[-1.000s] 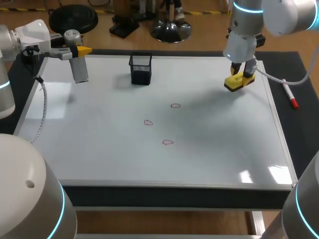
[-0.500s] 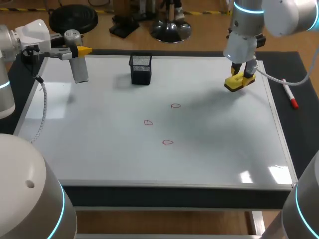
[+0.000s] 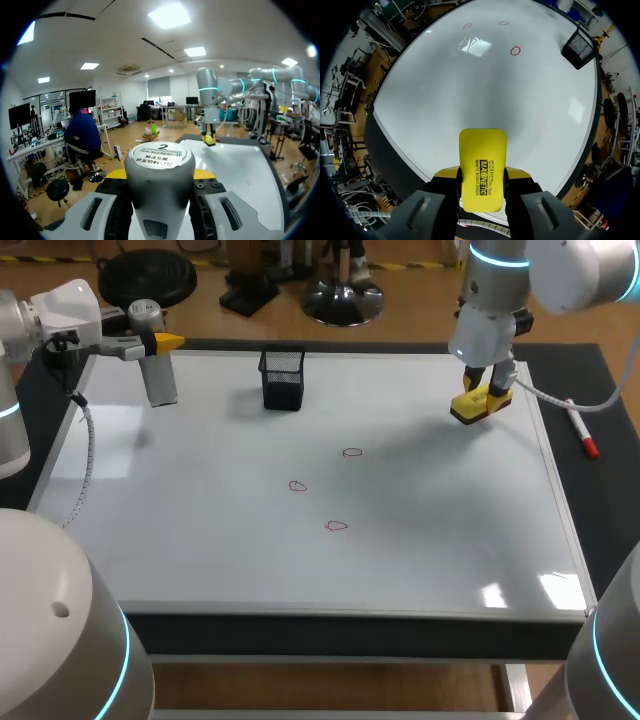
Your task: Pick up the inspection probe, press it on each red-marked spot on the whiteboard one by one, put down the probe, pick up the eraser, and wipe off all the red marks.
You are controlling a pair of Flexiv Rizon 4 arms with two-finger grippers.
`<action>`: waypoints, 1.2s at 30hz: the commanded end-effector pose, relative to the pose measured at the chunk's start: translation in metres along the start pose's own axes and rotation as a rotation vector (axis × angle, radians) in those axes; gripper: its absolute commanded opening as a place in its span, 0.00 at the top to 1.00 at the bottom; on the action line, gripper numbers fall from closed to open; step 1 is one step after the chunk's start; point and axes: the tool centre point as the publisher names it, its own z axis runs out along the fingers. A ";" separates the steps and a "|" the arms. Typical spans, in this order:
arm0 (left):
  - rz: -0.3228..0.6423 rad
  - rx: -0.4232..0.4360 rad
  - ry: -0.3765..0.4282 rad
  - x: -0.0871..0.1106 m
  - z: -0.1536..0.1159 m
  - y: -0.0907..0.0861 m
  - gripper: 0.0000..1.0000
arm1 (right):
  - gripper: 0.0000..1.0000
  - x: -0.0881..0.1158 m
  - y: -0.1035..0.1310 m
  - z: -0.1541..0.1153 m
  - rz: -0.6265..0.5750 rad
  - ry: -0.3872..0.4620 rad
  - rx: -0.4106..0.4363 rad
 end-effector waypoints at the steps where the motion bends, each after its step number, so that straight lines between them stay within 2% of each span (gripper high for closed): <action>1: 0.003 0.009 0.005 0.005 -0.002 -0.001 1.00 | 1.00 0.000 -0.001 -0.001 -0.001 0.001 0.002; 11: 0.035 0.032 0.078 0.058 0.003 -0.008 1.00 | 1.00 0.000 -0.001 -0.001 -0.001 0.001 0.002; 21: 0.039 0.054 0.177 0.118 0.025 -0.013 1.00 | 1.00 0.000 -0.001 -0.001 -0.001 0.001 0.002; 36: 0.059 0.095 0.321 0.188 0.060 -0.018 1.00 | 1.00 0.000 -0.001 -0.001 -0.001 0.001 0.002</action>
